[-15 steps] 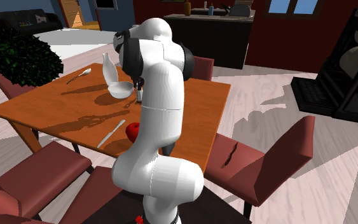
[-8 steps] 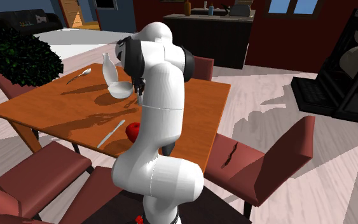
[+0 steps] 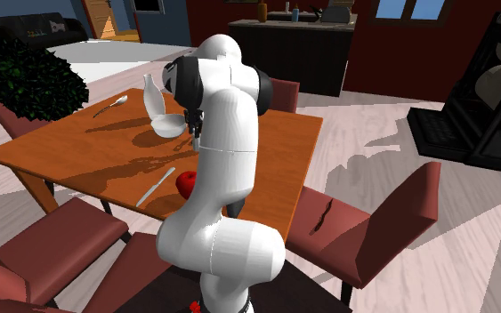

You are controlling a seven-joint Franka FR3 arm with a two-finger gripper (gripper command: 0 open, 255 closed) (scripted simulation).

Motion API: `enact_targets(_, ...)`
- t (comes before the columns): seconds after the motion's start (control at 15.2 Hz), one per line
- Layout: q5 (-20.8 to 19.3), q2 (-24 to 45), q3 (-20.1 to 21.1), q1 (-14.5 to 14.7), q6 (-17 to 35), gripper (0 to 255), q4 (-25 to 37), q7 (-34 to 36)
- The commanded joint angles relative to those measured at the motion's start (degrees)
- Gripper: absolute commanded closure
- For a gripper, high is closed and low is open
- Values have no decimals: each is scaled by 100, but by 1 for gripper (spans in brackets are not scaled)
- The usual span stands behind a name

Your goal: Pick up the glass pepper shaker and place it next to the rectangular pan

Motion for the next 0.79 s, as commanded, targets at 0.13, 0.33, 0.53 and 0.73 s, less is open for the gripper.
enact_targets(0.13,-1,1,0,0,3,255,0,0)
enact_targets(0.33,-1,1,0,0,2,0,0,0)
enact_targets(0.53,-1,1,0,0,2,0,0,0)
enact_targets(0.73,81,-167,41,-55,-496,0,342,-51)
